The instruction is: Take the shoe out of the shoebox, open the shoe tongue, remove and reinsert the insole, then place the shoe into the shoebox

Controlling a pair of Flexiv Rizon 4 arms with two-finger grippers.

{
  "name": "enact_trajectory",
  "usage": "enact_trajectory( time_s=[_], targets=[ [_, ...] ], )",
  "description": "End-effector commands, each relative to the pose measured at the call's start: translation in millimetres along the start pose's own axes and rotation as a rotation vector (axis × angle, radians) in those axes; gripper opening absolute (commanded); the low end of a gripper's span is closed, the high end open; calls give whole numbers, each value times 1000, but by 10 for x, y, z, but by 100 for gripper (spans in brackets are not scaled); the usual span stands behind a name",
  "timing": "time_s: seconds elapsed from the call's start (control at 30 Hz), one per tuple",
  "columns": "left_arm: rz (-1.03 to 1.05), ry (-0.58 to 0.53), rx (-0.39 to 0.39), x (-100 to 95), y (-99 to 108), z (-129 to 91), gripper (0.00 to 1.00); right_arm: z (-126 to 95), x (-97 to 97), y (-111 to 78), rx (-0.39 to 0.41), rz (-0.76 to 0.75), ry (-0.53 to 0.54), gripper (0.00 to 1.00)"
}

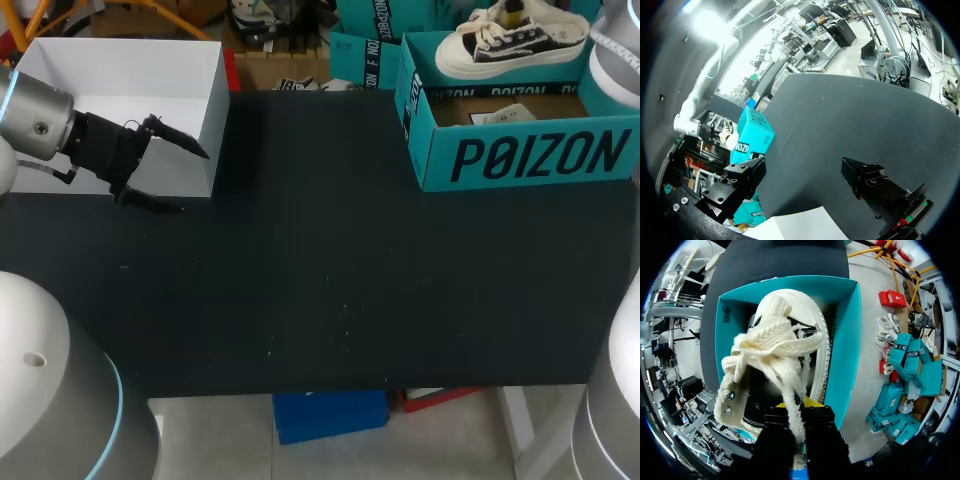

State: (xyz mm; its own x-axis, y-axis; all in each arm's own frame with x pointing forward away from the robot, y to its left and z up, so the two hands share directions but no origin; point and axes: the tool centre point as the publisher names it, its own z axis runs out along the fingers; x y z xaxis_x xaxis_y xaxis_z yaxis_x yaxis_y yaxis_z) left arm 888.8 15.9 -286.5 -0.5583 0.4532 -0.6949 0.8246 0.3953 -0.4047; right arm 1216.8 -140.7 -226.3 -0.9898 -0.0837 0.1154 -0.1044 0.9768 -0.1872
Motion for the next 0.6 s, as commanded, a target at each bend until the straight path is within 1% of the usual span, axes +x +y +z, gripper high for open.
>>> enact_trajectory(
  time_s=[0.03,0.6],
  targets=[
    [2,-3,-6,8,-5,9,100,144,-322,-18,-11,5,208,0],
    [2,-3,-6,8,-5,9,100,557,-472,-12,-32,18,260,0]
  ],
)
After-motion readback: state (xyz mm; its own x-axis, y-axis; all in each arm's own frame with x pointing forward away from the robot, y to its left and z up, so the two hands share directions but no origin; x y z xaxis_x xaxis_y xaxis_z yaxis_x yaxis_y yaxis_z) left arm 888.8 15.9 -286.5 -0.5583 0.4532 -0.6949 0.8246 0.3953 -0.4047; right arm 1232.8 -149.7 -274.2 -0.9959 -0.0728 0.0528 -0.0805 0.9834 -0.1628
